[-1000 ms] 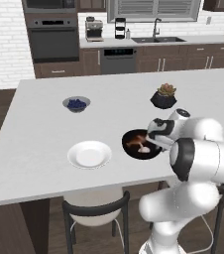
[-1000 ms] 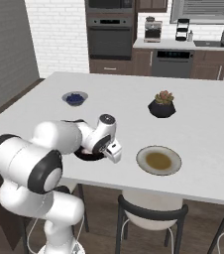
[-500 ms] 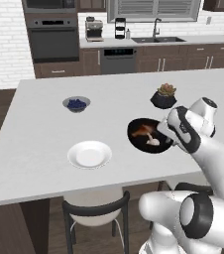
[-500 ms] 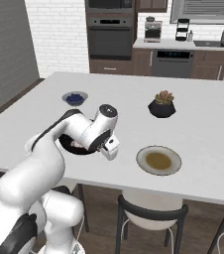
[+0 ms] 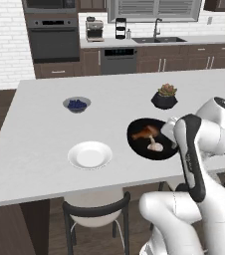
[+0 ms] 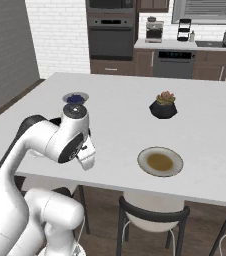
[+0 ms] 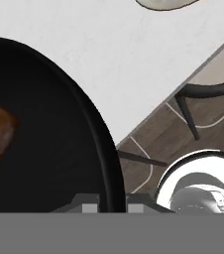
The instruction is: Pick the chicken drumstick and garlic from their plates and place them in the bowl. Then put the bowl in the fridge.
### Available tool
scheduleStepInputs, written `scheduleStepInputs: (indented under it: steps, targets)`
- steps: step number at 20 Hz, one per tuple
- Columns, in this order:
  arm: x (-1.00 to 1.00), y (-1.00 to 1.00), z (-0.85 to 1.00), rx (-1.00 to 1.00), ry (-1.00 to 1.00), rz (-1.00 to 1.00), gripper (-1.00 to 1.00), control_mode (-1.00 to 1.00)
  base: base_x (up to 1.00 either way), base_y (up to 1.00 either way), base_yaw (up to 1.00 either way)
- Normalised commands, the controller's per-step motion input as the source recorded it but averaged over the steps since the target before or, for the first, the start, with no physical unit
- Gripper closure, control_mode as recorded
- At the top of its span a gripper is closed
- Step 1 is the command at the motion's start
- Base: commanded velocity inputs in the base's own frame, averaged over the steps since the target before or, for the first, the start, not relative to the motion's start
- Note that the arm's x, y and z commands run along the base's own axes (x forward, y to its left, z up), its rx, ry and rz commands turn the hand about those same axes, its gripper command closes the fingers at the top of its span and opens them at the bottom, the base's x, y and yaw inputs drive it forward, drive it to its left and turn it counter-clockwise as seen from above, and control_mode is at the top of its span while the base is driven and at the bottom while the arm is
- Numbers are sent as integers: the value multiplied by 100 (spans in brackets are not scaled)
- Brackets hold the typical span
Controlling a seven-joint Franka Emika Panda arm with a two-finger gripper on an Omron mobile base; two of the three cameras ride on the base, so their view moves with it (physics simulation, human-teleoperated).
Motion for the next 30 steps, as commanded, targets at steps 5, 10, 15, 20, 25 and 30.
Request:
scheduleStepInputs:
  steps: [5,10,15,20,25,30]
  targets:
    - [-100,35,19,0,0,-40,100,-100,0,0,0]
    - [-50,4,1,0,3,-48,100,-100,0,0,0]
    - [-78,12,0,1,0,-42,100,-100,0,0,0]
    - [-27,17,-46,0,-12,-29,100,-100,0,0,0]
    - [-5,0,-37,0,-22,-18,100,-100,0,0,0]
    - [-2,0,-28,0,-19,-7,100,-100,0,0,0]
